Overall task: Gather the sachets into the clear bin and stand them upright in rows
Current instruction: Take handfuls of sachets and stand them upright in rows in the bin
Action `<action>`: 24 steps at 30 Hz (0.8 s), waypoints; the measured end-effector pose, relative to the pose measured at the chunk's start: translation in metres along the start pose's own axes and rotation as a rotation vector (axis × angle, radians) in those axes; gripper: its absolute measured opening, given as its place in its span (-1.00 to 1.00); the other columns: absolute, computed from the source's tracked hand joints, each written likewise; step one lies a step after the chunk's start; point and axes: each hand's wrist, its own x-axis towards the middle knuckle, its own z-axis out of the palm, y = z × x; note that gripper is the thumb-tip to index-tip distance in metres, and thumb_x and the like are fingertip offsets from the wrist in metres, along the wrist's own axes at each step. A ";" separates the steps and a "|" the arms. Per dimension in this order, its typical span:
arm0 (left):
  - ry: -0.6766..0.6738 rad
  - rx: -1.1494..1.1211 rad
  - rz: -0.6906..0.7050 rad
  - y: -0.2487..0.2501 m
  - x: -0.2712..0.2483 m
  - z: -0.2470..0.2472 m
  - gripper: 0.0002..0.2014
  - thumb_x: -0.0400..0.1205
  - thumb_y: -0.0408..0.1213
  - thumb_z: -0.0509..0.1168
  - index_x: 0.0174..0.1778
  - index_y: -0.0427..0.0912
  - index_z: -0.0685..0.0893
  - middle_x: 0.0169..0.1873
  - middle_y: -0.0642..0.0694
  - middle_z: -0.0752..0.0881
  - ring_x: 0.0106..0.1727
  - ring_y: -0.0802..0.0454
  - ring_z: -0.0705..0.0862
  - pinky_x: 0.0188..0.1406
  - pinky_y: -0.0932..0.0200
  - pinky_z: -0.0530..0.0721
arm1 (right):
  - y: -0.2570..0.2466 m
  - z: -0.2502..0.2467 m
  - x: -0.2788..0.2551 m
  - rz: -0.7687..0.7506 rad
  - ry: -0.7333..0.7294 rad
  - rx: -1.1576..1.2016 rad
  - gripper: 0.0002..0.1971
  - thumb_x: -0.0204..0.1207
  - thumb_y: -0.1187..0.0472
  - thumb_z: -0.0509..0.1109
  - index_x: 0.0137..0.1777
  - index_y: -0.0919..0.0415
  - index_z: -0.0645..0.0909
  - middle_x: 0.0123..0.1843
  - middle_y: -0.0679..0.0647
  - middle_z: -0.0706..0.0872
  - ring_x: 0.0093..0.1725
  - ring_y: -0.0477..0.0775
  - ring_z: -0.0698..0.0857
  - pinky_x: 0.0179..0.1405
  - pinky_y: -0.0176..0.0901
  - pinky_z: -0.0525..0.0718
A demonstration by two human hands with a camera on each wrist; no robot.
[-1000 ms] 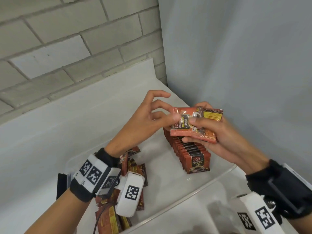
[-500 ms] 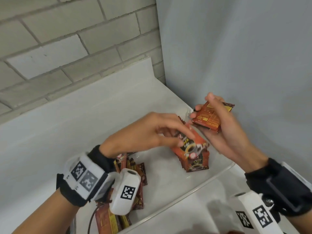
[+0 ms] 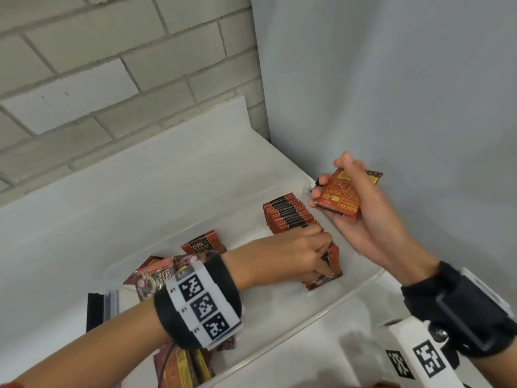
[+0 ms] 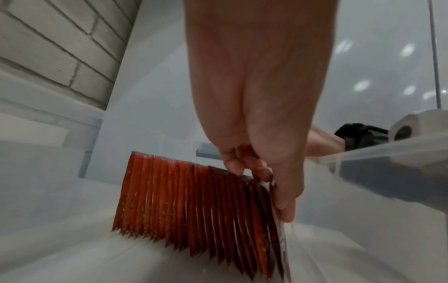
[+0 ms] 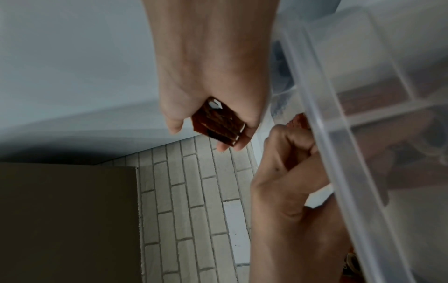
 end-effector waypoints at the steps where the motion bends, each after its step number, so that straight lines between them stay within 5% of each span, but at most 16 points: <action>1: -0.002 0.034 -0.002 0.000 0.000 0.001 -0.79 0.47 -0.43 0.43 0.00 -0.20 0.83 -0.26 -0.14 0.48 -0.13 -0.04 0.37 -0.26 0.08 0.47 | 0.000 0.000 0.000 0.000 -0.004 0.002 -0.68 0.45 -0.02 0.38 0.07 0.10 0.40 -0.23 0.12 0.63 -0.25 0.09 0.68 -0.07 -0.10 0.72; 6: -0.038 0.160 -0.027 0.004 0.000 0.001 -0.81 0.54 -0.29 0.42 0.06 -0.09 0.80 -0.15 -0.12 0.45 -0.05 -0.04 0.29 -0.19 0.14 0.22 | 0.000 0.000 0.000 0.003 0.000 -0.010 -0.69 0.45 -0.03 0.38 0.04 0.11 0.42 -0.22 0.12 0.64 -0.24 0.09 0.68 -0.03 -0.10 0.71; 16: -0.034 0.255 -0.034 0.013 0.001 0.004 -0.79 0.61 -0.09 0.34 0.13 0.08 0.77 -0.07 -0.05 0.43 -0.04 0.01 0.26 -0.15 0.15 0.25 | -0.003 0.003 -0.003 0.016 -0.008 -0.015 -0.69 0.47 0.00 0.36 0.09 0.12 0.40 -0.23 0.13 0.63 -0.27 0.08 0.68 -0.17 -0.13 0.74; 24: -0.027 0.105 -0.034 0.014 -0.002 -0.001 -0.76 0.66 -0.07 0.29 0.22 0.14 0.73 -0.06 -0.05 0.39 -0.04 0.06 0.21 -0.09 0.12 0.34 | -0.004 0.004 -0.005 0.049 -0.055 0.012 -0.67 0.56 0.36 0.16 0.29 0.16 0.53 0.01 0.24 0.70 -0.03 0.24 0.80 0.16 0.10 0.74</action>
